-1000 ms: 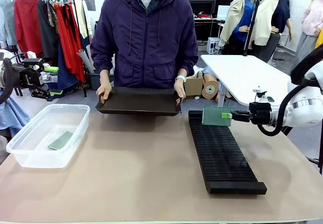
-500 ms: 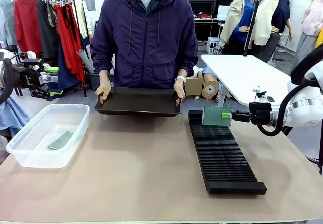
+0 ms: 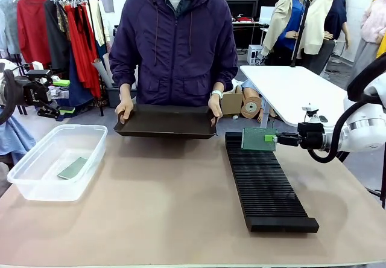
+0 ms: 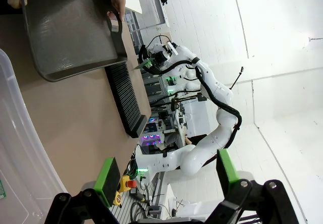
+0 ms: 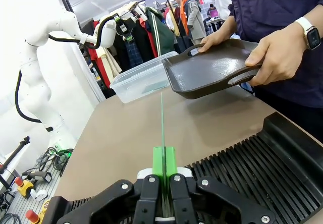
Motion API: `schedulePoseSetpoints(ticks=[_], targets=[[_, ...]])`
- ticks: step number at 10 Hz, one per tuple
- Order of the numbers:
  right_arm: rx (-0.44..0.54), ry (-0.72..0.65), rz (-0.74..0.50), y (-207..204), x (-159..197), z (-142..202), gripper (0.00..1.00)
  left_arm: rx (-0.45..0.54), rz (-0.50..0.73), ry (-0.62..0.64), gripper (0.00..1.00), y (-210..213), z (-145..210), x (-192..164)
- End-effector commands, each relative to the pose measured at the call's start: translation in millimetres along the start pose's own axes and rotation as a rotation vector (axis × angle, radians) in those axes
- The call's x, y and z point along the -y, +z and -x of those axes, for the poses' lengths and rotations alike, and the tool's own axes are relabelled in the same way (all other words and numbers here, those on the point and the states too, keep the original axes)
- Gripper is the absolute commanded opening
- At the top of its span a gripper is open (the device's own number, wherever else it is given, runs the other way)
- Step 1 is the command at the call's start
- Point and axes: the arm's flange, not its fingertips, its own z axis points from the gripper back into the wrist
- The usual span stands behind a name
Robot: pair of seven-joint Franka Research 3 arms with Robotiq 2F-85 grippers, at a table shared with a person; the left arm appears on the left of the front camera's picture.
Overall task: Sort PCBs into racks and boxes based on the side picked up.
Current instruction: If the short side of the Blank PCB is picked up, insert it into the PCB Rack ; if the long side is picked up, place it in the Organizing box.
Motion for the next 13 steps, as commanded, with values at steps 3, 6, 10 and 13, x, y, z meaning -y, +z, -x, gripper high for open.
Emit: schedulePoseSetpoints(ticks=[3, 6, 10, 13], targets=[[-0.02, 0.144, -0.016, 3, -2, 6, 0.0, 0.0, 0.003, -0.008, 1.0, 1, 1, 2], [-0.037, 0.267, -0.01, 3, 2, 17, 0.0, 0.0, 0.003, -0.008, 1.0, 1, 1, 2], [-0.07, 0.335, 0.012, 4, 14, 26, 0.0, 0.0, 0.003, -0.008, 1.0, 1, 1, 2], [-0.07, 0.344, 0.033, 7, 22, 31, 0.0, 0.0, 0.003, -0.008, 1.0, 1, 1, 2]])
